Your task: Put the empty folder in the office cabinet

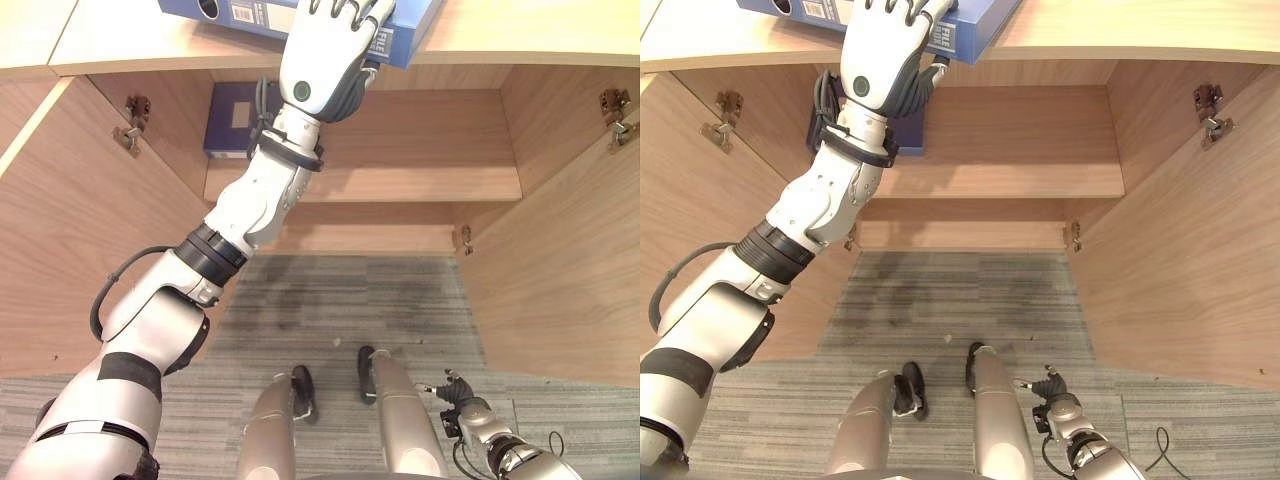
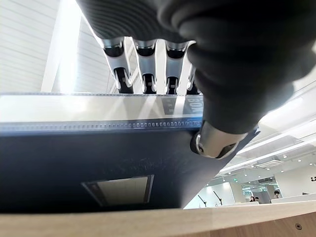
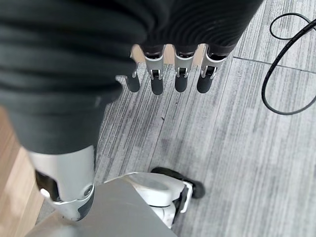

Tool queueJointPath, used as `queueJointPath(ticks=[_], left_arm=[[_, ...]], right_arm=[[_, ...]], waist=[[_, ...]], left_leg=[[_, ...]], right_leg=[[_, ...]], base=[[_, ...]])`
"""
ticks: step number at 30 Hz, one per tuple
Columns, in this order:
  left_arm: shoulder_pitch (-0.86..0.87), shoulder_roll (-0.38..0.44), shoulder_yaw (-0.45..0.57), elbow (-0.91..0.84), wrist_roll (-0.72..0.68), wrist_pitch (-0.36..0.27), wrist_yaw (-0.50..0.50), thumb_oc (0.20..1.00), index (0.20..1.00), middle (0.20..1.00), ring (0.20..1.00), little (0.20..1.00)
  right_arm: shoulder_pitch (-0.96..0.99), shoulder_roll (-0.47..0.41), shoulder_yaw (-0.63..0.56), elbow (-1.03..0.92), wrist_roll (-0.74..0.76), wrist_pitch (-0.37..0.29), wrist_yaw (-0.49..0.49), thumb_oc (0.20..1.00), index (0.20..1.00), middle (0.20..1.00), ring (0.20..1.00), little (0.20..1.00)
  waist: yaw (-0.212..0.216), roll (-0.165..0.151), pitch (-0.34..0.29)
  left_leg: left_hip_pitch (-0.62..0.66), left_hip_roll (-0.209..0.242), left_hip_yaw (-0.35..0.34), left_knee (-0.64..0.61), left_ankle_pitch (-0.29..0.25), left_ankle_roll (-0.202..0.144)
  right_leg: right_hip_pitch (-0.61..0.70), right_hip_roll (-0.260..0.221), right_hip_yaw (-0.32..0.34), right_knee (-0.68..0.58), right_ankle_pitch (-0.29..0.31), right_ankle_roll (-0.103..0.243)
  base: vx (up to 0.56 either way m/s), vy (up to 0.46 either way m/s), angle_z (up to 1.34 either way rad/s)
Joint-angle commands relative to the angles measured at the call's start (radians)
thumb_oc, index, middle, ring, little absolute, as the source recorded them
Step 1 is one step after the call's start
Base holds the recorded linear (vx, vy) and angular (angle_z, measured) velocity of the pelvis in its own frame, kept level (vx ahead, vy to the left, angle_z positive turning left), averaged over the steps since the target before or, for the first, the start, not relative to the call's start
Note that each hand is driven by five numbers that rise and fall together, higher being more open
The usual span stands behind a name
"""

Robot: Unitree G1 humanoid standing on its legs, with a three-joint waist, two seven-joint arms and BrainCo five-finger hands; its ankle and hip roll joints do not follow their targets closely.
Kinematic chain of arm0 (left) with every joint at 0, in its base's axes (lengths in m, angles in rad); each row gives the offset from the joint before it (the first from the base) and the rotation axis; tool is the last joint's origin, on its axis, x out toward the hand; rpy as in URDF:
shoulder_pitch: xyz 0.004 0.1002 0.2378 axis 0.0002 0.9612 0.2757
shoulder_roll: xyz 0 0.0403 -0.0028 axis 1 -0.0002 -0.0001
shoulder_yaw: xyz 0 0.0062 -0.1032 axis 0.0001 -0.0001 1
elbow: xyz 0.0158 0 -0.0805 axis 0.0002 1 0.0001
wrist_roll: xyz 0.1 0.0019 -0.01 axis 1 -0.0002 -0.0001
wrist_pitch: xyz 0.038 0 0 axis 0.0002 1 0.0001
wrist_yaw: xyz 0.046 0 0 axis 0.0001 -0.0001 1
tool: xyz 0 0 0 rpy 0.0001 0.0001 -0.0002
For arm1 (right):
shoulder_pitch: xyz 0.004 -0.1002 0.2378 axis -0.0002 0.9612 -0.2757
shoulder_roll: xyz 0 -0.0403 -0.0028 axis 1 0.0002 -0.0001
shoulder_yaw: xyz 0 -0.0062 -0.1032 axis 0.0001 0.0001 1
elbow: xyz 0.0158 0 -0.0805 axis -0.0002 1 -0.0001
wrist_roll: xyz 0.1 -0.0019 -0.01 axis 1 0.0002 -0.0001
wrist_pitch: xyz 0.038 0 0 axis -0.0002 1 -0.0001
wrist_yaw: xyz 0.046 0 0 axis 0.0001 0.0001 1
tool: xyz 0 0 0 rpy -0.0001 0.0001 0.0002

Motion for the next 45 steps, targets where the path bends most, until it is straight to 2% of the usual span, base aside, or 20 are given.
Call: queueJointPath(ticks=[1, 6, 8, 9, 11, 12, 13, 17, 18, 19, 22, 25, 27, 28, 29, 30, 38, 41, 42, 45], left_arm=[[-0.059, -0.012, 0.086, 0.008, -0.002, 0.01, -0.026, 0.2, 0.2, 0.2, 0.2, 0.2], [-0.046, -0.019, 0.098, 0.018, -0.037, 0.003, -0.046, 0.2, 0.2, 0.2, 0.2, 0.2], [-0.031, -0.016, 0.115, 0.024, -0.073, 0.0, -0.051, 0.2, 0.2, 0.2, 0.2, 0.2], [-0.031, -0.016, 0.115, 0.024, -0.074, 0.0, -0.051, 0.2, 0.2, 0.2, 0.2, 0.2], [-0.018, -0.013, 0.119, 0.024, -0.093, -0.008, -0.062, 0.2, 0.2, 0.2, 0.2, 0.2], [-0.017, -0.014, 0.12, 0.024, -0.093, -0.008, -0.063, 0.2, 0.2, 0.2, 0.2, 0.2], [0.03, -0.016, 0.139, 0.0, -0.158, -0.041, -0.083, 0.2, 0.2, 0.2, 0.2, 0.2], [0.165, 0.0, 0.179, -0.081, -0.244, -0.094, -0.117, 0.2, 0.2, 0.2, 0.2, 0.2], [0.307, 0.015, 0.233, -0.184, -0.34, -0.159, -0.148, 0.2, 0.2, 0.2, 0.2, 0.2], [0.316, 0.018, 0.238, -0.193, -0.341, -0.158, -0.153, 0.2, 0.2, 0.2, 0.2, 0.2], [0.629, 0.037, 0.373, -0.411, -0.537, -0.272, -0.244, 0.2, 0.2, 0.2, 0.2, 0.2], [0.779, 0.051, 0.436, -0.52, -0.668, -0.315, -0.307, 0.2, 0.2, 0.2, 0.2, 0.2], [0.907, 0.067, 0.482, -0.614, -0.882, -0.375, -0.396, 0.2, 0.2, 0.2, 0.2, 0.2], [1.005, 0.08, 0.514, -0.667, -1.075, -0.384, -0.481, 0.2, 0.2, 0.2, 0.2, 0.2], [1.009, 0.08, 0.518, -0.671, -1.078, -0.382, -0.484, 0.2, 0.2, 0.2, 0.2, 0.2], [1.081, 0.086, 0.497, -0.685, -1.285, -0.361, -0.581, 0.2, 0.2, 0.2, 0.2, 0.2], [1.223, 0.101, 0.476, -0.73, -1.552, -0.267, -0.706, 0.2, 0.2, 0.2, 0.2, 0.2], [1.225, 0.105, 0.483, -0.75, -1.558, -0.261, -0.71, 0.2, 0.2, 0.2, 0.2, 0.2], [1.208, 0.09, 0.483, -0.793, -1.59, -0.263, -0.728, 0.2, 0.2, 0.2, 0.2, 0.2], [1.206, 0.083, 0.476, -0.8, -1.604, -0.265, -0.738, 0.2, 0.2, 0.2, 0.2, 0.2]], right_arm=[[0.008, -0.009, -0.001, 0.037, -0.021, 0.001, 0.008, 1.0, 1.0, 1.0, 1.0, 1.0], [0.02, -0.01, -0.009, 0.038, -0.017, 0.003, 0.013, 1.0, 1.0, 1.0, 1.0, 1.0], [0.028, -0.012, -0.022, 0.038, -0.013, 0.005, 0.012, 1.0, 1.0, 1.0, 1.0, 1.0], [0.028, -0.012, -0.022, 0.038, -0.013, 0.005, 0.012, 1.0, 1.0, 1.0, 1.0, 1.0], [0.035, -0.012, -0.029, 0.039, -0.01, 0.006, 0.014, 1.0, 1.0, 1.0, 1.0, 1.0], [0.035, -0.012, -0.029, 0.039, -0.01, 0.006, 0.015, 1.0, 1.0, 1.0, 1.0, 1.0], [0.041, -0.012, -0.048, 0.035, -0.003, 0.011, 0.018, 1.0, 1.0, 1.0, 1.0, 1.0], [0.057, -0.003, -0.065, 0.02, -0.001, 0.016, 0.024, 1.0, 1.0, 1.0, 1.0, 1.0], [0.064, 0.012, -0.083, -0.01, 0.008, 0.016, 0.032, 1.0, 1.0, 1.0, 1.0, 1.0], [0.067, 0.011, -0.079, -0.011, 0.008, 0.017, 0.032, 1.0, 1.0, 1.0, 1.0, 1.0], [0.084, 0.046, -0.108, -0.102, 0.053, 0.004, 0.068, 1.0, 1.0, 1.0, 1.0, 1.0], [0.099, 0.047, -0.118, -0.159, 0.084, -0.008, 0.081, 1.0, 1.0, 1.0, 1.0, 1.0], [0.106, 0.032, -0.12, -0.225, 0.093, -0.017, 0.094, 1.0, 1.0, 1.0, 1.0, 1.0], [0.112, 0.011, -0.126, -0.29, 0.105, -0.023, 0.112, 1.0, 1.0, 1.0, 1.0, 1.0], [0.113, 0.01, -0.124, -0.291, 0.105, -0.022, 0.112, 1.0, 1.0, 1.0, 1.0, 1.0], [0.11, -0.017, -0.126, -0.342, 0.118, -0.025, 0.126, 1.0, 1.0, 1.0, 1.0, 1.0], [0.132, -0.064, -0.201, -0.405, 0.227, -0.039, 0.153, 1.0, 1.0, 1.0, 1.0, 1.0], [0.14, -0.07, -0.216, -0.422, 0.24, -0.048, 0.15, 1.0, 1.0, 1.0, 1.0, 1.0], [0.169, -0.091, -0.245, -0.472, 0.248, -0.059, 0.141, 1.0, 1.0, 1.0, 1.0, 1.0], [0.175, -0.093, -0.245, -0.472, 0.247, -0.061, 0.144, 1.0, 1.0, 1.0, 1.0, 1.0]], waist=[[0.0, 0.009, -0.013], [-0.002, 0.007, -0.018], [-0.003, 0.008, -0.018], [-0.003, 0.007, -0.023], [-0.003, 0.006, -0.02], [-0.003, 0.006, -0.025], [0.001, 0.006, -0.026], [0.009, 0.001, -0.028], [0.024, -0.001, -0.028], [0.022, -0.001, -0.028], [0.055, 0.001, -0.038], [0.067, 0.001, -0.05], [0.084, 0.003, -0.062], [0.1, 0.004, -0.074], [0.098, 0.005, -0.075], [0.114, 0.008, -0.083], [0.169, 0.025, -0.085], [0.174, 0.026, -0.077], [0.171, 0.011, -0.06], [0.17, 0.007, -0.056]], left_leg=[[-0.061, 0.018, -0.062, -0.051, 0.048, -0.006], [-0.049, 0.019, -0.062, -0.082, 0.058, -0.009], [-0.045, 0.024, -0.05, -0.11, 0.091, -0.003], [-0.036, 0.019, -0.061, -0.108, 0.069, -0.012], [-0.032, 0.023, -0.052, -0.123, 0.096, -0.006], [-0.022, 0.019, -0.063, -0.123, 0.074, -0.015], [0.0, 0.021, -0.055, -0.169, 0.116, -0.014], [0.066, 0.018, -0.06, -0.252, 0.149, -0.03], [0.113, 0.015, -0.064, -0.323, 0.185, -0.045], [0.121, 0.014, -0.065, -0.33, 0.188, -0.045], [0.221, 0.013, -0.072, -0.47, 0.262, -0.073], [0.278, 0.016, -0.081, -0.547, 0.3, -0.087], [0.315, 0.02, -0.089, -0.598, 0.332, -0.095], [0.346, 0.024, -0.098, -0.626, 0.347, -0.1], [0.345, 0.025, -0.098, -0.629, 0.352, -0.1], [0.37, 0.032, -0.11, -0.652, 0.367, -0.104], [0.377, 0.037, -0.193, -0.665, 0.418, -0.116], [0.36, 0.034, -0.203, -0.645, 0.419, -0.119], [0.341, 0.047, -0.149, -0.556, 0.35, -0.115], [0.34, 0.054, -0.122, -0.493, 0.302, -0.103]], right_leg=[[0.102, -0.038, 0.01, -0.006, -0.066, 0.019], [0.11, -0.034, 0.01, -0.027, -0.057, 0.022], [0.107, -0.036, -0.001, -0.047, -0.029, 0.019], [0.117, -0.032, 0.009, -0.047, -0.046, 0.026], [0.12, -0.034, -0.002, -0.062, -0.023, 0.022], [0.13, -0.031, 0.008, -0.062, -0.04, 0.028], [0.15, -0.031, -0.007, -0.1, -0.005, 0.029], [0.217, -0.025, -0.014, -0.18, 0.02, 0.04], [0.268, -0.017, -0.022, -0.245, 0.038, 0.047], [0.276, -0.017, -0.023, -0.251, 0.041, 0.047], [0.372, 0.008, -0.048, -0.381, 0.084, 0.06], [0.432, 0.023, -0.071, -0.461, 0.112, 0.067], [0.471, 0.038, -0.089, -0.516, 0.134, 0.072], [0.512, 0.045, -0.107, -0.556, 0.134, 0.074], [0.513, 0.047, -0.108, -0.561, 0.139, 0.073], [0.553, 0.058, -0.125, -0.593, 0.137, 0.071], [0.639, 0.087, -0.213, -0.645, 0.11, 0.049], [0.638, 0.084, -0.231, -0.642, 0.107, 0.044], [0.632, 0.055, -0.285, -0.635, 0.086, 0.039], [0.638, 0.045, -0.301, -0.633, 0.088, 0.038]], base=[[0.0, 0.0, 0.0], [-0.01, -0.001, 0.0], [-0.03, -0.011, -0.03], [0.09, -0.018, -0.06], [0.01, -0.009, -0.03], [-0.06, -0.044, -0.01], [0.02, -0.038, 0.0], [0.0, -0.08, -0.02], [0.01, -0.093, 0.01], [0.01, -0.101, -0.03], [0.01, -0.112, 0.02], [0.02, -0.128, 0.14], [-0.01, -0.127, 0.3], [-0.02, -0.13, 0.25], [-0.02, -0.181, 0.14], [-0.03, -0.094, 0.12], [-0.04, -0.098, 0.32], [-0.09, -0.052, 0.4], [-0.12, -0.061, 0.4], [-0.09, -0.027, 0.95]])
